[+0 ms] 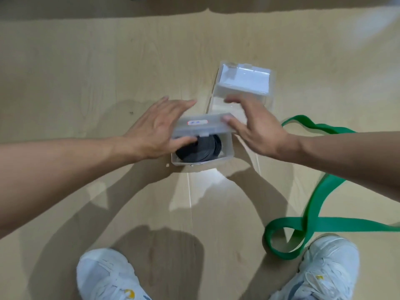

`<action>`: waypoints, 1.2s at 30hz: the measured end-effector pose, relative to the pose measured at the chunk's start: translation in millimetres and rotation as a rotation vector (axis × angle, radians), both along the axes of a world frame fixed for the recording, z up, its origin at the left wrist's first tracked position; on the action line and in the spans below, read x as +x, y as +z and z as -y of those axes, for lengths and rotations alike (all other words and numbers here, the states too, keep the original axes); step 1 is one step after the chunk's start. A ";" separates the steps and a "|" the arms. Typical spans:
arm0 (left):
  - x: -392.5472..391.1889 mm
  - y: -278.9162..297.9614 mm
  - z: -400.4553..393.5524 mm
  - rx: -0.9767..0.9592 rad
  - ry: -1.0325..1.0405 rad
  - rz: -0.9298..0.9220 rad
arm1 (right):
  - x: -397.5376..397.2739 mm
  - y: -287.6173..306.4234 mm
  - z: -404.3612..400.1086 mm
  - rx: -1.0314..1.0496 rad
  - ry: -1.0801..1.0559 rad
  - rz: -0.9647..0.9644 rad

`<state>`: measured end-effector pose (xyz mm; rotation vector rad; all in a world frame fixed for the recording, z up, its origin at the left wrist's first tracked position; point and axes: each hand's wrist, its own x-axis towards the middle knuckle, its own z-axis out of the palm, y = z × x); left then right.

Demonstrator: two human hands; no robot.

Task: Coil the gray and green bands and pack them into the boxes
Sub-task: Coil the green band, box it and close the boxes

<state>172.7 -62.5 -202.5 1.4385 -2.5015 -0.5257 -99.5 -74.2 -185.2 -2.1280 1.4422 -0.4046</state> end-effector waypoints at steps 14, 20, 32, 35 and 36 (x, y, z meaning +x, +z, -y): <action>-74.7 -33.2 -27.6 -0.139 -0.565 0.325 | -162.1 -40.9 22.9 0.484 -0.350 -0.791; -61.6 -32.9 -21.8 -0.067 -0.511 0.411 | -165.2 -56.2 12.7 0.468 -0.347 -0.699; -76.3 36.4 -45.3 0.323 -0.165 0.122 | -112.8 11.6 -49.1 0.182 -0.051 -0.139; -107.6 87.1 -59.9 0.525 0.012 -0.066 | -80.4 54.9 -65.1 0.250 -0.016 0.018; -113.1 101.7 -63.0 0.503 0.025 -0.072 | -72.0 69.0 -71.9 0.279 -0.012 0.073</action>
